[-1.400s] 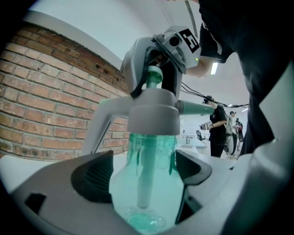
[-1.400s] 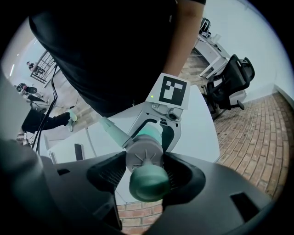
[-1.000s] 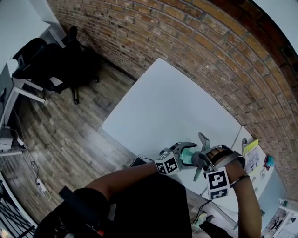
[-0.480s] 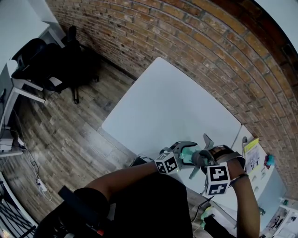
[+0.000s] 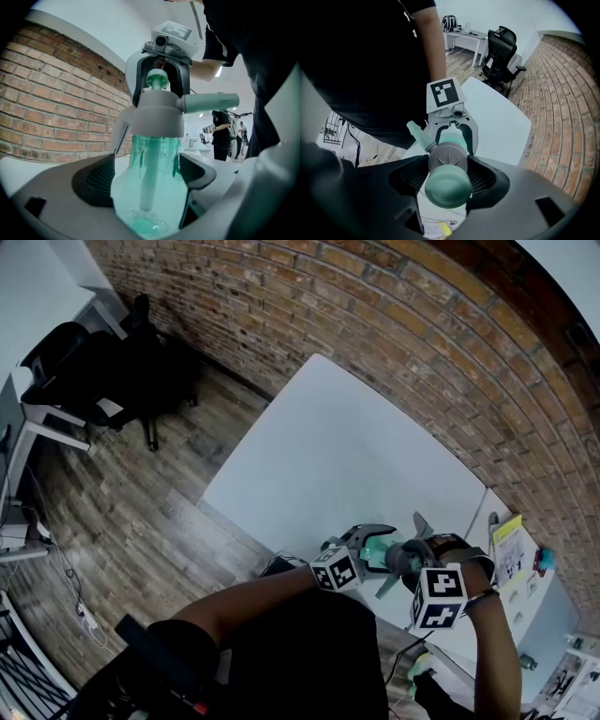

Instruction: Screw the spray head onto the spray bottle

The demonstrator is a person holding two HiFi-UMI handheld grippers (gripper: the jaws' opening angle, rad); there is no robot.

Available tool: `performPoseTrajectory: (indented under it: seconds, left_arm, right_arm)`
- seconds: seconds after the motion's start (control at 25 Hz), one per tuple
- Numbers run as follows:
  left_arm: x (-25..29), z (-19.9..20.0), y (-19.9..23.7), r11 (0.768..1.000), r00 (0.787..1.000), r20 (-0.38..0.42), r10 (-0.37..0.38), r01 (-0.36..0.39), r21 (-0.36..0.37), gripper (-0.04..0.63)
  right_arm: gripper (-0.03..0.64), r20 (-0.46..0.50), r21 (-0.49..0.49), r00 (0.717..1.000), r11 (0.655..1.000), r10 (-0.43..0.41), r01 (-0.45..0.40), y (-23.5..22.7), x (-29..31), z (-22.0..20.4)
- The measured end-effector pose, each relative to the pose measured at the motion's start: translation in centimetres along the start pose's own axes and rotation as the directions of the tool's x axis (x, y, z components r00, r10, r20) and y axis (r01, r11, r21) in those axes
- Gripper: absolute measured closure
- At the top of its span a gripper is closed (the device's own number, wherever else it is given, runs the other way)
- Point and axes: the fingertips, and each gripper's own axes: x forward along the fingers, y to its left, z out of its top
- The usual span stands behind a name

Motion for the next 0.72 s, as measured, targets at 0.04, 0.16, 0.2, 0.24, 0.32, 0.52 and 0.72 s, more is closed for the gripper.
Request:
performPoseTrajectory:
  seconds: [0.04, 0.16, 0.2, 0.24, 0.32, 0.52, 0.72]
  left_arm:
    - [0.02, 0.00, 0.01, 1.000, 1.000, 0.000, -0.001, 0.001, -0.001, 0.179]
    - [0.04, 0.00, 0.00, 1.000, 1.000, 0.001, -0.001, 0.001, -0.003, 0.179]
    - [0.05, 0.02, 0.01, 1.000, 1.000, 0.002, -0.001, 0.001, -0.003, 0.178]
    - [0.05, 0.02, 0.00, 1.000, 1.000, 0.001, -0.002, 0.002, -0.003, 0.178]
    - [0.02, -0.04, -0.05, 1.000, 1.000, 0.001, -0.004, 0.004, -0.002, 0.178]
    - [0.06, -0.18, -0.08, 1.000, 1.000, 0.002, -0.007, 0.007, -0.002, 0.178]
    - [0.02, -0.18, -0.01, 1.000, 1.000, 0.003, -0.007, 0.007, -0.004, 0.178]
  right_arm:
    - [0.357, 0.008, 0.020, 1.000, 1.000, 0.006, -0.006, -0.06, -0.02, -0.02]
    - [0.357, 0.032, 0.075, 0.999, 0.997, 0.017, -0.019, -0.16, -0.08, -0.05]
    - [0.357, 0.038, 0.089, 0.999, 0.996, 0.017, -0.020, -0.19, -0.09, -0.05]
    - [0.357, 0.044, 0.101, 0.999, 0.995, 0.017, -0.021, -0.21, -0.10, -0.03]
    - [0.357, 0.060, 0.125, 0.998, 0.992, 0.015, -0.022, -0.22, -0.10, 0.08]
    - [0.357, 0.108, 0.256, 0.994, 0.966, 0.003, -0.031, -0.48, -0.06, -0.08]
    - [0.357, 0.132, 0.375, 0.991, 0.926, -0.011, -0.040, -0.81, -0.20, -0.04]
